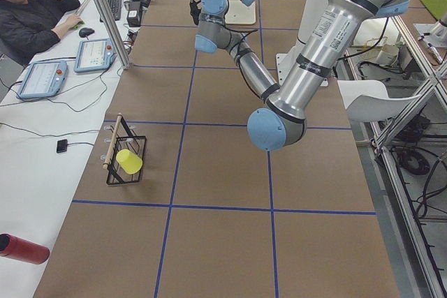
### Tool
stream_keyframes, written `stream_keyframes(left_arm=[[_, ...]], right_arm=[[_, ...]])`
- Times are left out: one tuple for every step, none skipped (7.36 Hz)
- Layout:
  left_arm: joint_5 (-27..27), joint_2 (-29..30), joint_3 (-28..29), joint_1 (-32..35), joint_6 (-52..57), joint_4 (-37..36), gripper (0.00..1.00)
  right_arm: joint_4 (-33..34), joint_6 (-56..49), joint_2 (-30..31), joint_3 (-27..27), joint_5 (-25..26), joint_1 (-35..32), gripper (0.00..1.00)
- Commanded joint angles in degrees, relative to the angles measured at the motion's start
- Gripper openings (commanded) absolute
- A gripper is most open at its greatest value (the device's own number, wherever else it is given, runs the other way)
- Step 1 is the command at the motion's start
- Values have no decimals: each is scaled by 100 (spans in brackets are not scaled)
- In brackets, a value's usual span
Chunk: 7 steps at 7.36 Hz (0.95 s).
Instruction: Left arm grabs green cup and hands to right arm on tray
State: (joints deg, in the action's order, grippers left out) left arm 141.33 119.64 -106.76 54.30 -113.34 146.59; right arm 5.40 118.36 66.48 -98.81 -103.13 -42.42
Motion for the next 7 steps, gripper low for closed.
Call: stream_keyframes(left_arm=[[0,-90,-38,273,1168,-1091,100],[0,-116,-47,414,1670,-1637,100],[0,-265,-73,615,2380,-1982,100],[-17,-597,-82,809,3083,-2055,100],[-61,-939,-65,1002,3699,-2055,100],[-61,-1212,-38,1213,4358,-2142,100],[-70,-1407,-56,1519,5217,-2439,100]], right_arm=[[1483,-933,-90,11,-1117,-572,0],[1995,-1312,-100,2,-1408,-731,0],[2618,-1707,-152,-24,-1933,-1054,0],[3225,-2137,-170,-33,-2539,-1458,0],[3796,-2707,-153,-51,-2823,-1775,0],[4368,-3261,-118,-77,-2904,-1952,0],[4939,-3928,-91,-95,-2897,-2067,0]])
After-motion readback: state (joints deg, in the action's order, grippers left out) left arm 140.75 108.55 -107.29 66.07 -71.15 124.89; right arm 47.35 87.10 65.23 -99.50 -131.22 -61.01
